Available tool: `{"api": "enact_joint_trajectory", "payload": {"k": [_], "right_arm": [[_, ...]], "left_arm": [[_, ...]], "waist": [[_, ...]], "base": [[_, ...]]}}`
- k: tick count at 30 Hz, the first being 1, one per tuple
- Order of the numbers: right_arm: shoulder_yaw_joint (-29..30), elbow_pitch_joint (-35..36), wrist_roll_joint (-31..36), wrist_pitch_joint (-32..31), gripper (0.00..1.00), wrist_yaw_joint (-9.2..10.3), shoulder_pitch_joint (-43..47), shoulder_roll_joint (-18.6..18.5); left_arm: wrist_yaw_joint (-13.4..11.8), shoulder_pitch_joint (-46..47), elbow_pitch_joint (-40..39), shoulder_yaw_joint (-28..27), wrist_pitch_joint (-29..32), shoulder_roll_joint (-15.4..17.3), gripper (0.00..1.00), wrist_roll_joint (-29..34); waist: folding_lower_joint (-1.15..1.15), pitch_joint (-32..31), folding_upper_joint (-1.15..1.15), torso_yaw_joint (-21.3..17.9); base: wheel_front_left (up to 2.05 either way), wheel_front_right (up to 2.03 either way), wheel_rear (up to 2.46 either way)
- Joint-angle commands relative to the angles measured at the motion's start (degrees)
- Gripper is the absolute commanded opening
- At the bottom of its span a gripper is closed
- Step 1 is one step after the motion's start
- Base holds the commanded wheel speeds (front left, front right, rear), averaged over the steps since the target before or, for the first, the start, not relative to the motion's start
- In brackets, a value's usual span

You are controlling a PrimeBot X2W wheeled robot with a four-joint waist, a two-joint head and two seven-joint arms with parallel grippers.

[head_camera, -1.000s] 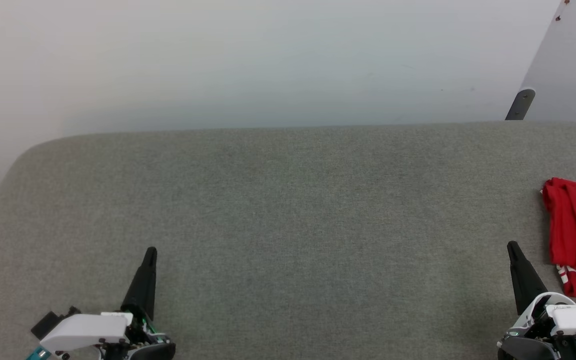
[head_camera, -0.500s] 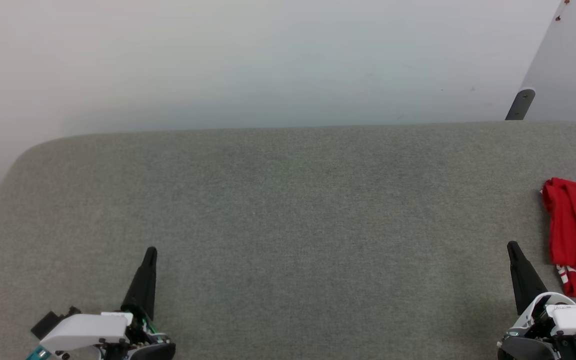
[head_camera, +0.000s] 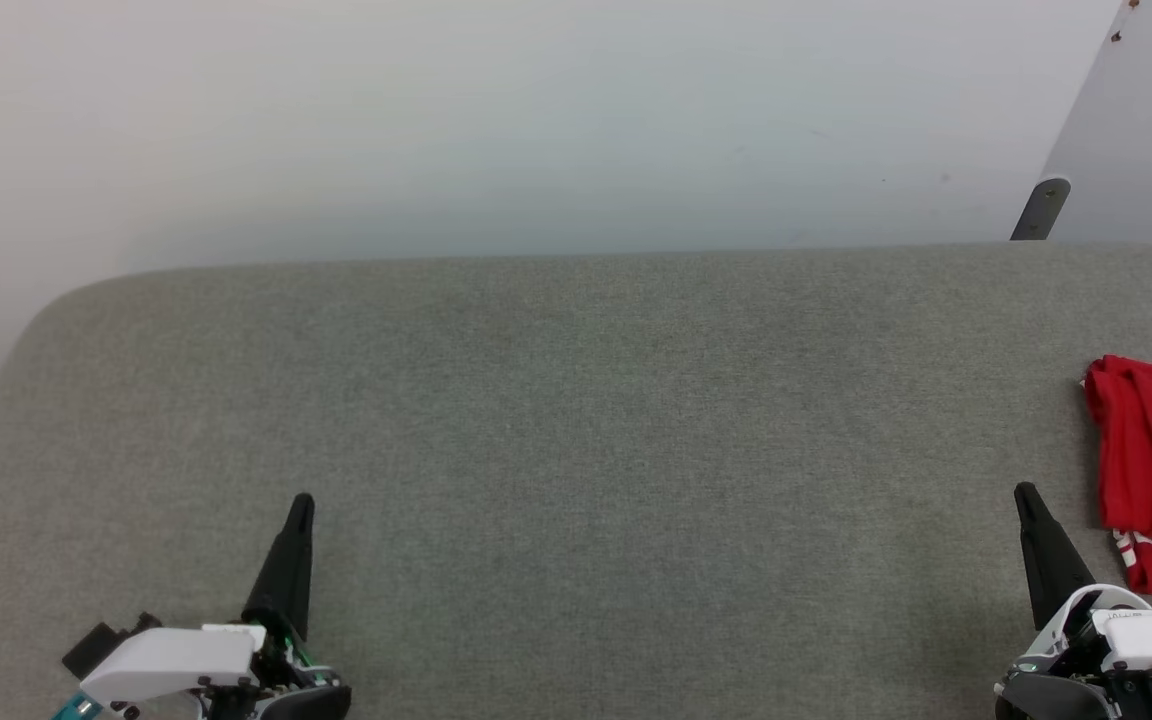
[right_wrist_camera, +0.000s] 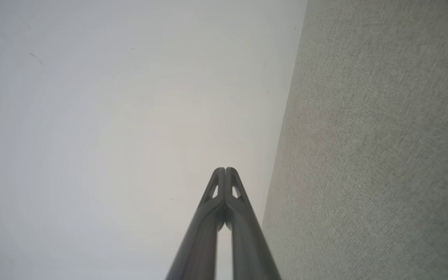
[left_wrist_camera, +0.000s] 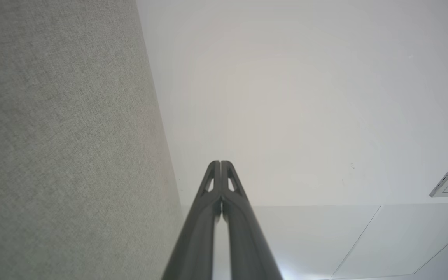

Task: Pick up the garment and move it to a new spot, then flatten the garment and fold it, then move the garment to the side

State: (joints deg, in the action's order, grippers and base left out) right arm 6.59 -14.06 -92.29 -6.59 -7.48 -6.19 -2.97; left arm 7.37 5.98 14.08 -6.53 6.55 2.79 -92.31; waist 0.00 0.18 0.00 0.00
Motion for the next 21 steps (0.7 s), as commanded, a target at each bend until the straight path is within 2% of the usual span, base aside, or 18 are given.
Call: {"api": "enact_joint_trajectory", "payload": {"k": [1,21], "right_arm": [[-0.04,0.0,-0.23,-0.13,0.0,-0.02,-0.2,0.21],[-0.04,0.0,-0.23,-0.12,0.0,-0.02,-0.2,0.21]], "left_arm": [[0.22,0.54,-0.1,-0.12,0.17,0.0,0.0,-0.18],[0.23,0.54,-0.09,-0.11,0.17,0.0,0.0,-0.19]], "waist": [[0.0,0.0,0.0,0.0],[0.0,0.0,0.0,0.0]], "base": [[0.0,0.0,0.0],[0.0,0.0,0.0]]}}
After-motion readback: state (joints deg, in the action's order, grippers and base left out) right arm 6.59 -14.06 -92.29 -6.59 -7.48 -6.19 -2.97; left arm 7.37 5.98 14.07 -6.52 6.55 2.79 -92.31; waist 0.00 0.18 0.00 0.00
